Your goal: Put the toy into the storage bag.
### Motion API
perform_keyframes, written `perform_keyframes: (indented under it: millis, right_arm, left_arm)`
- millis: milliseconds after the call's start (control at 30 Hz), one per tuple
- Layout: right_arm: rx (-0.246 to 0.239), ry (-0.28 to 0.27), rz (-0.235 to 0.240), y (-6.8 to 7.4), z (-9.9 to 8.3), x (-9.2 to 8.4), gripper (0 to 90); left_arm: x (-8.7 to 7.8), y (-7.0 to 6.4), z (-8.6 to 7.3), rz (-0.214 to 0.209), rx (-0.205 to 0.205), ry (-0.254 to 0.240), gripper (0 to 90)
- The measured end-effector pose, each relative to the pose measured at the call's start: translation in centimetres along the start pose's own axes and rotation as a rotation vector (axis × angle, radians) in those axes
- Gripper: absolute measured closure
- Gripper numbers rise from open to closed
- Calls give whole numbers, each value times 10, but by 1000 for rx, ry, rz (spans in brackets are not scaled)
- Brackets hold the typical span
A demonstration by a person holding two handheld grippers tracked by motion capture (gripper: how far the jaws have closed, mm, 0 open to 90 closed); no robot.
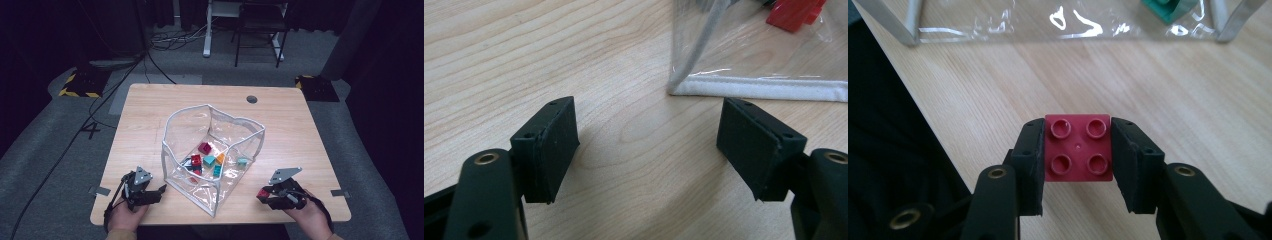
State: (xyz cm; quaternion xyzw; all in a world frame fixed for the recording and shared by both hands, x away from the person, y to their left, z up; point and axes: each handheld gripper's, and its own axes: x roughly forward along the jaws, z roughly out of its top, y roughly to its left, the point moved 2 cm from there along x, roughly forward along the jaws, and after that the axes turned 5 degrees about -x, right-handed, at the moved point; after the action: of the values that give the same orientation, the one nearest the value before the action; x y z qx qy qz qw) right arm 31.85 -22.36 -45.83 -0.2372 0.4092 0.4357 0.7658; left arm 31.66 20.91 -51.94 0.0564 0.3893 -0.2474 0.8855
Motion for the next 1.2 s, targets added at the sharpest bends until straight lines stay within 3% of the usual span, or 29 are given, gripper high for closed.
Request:
perform_keyframes:
  millis: [100,433,733,1000,1200]
  right_arm:
    - [14,-48,8,-3,8,-14,592]
    - [22,-126,25,-8,25,-43,591]
    - [-5,-196,19,-7,49,-74,591]
    - [13,-284,45,-15,70,-103,591]
    - [2,-315,34,-16,80,-110,591]
  left_arm:
    - [0,0,0,0,1,1,250]
    - [0,0,0,0,0,0,250]
    - [0,0,0,0,0,0,250]
    - [0,0,0,2,0,-4,250]
    - [0,0,0,7,9,-3,249]
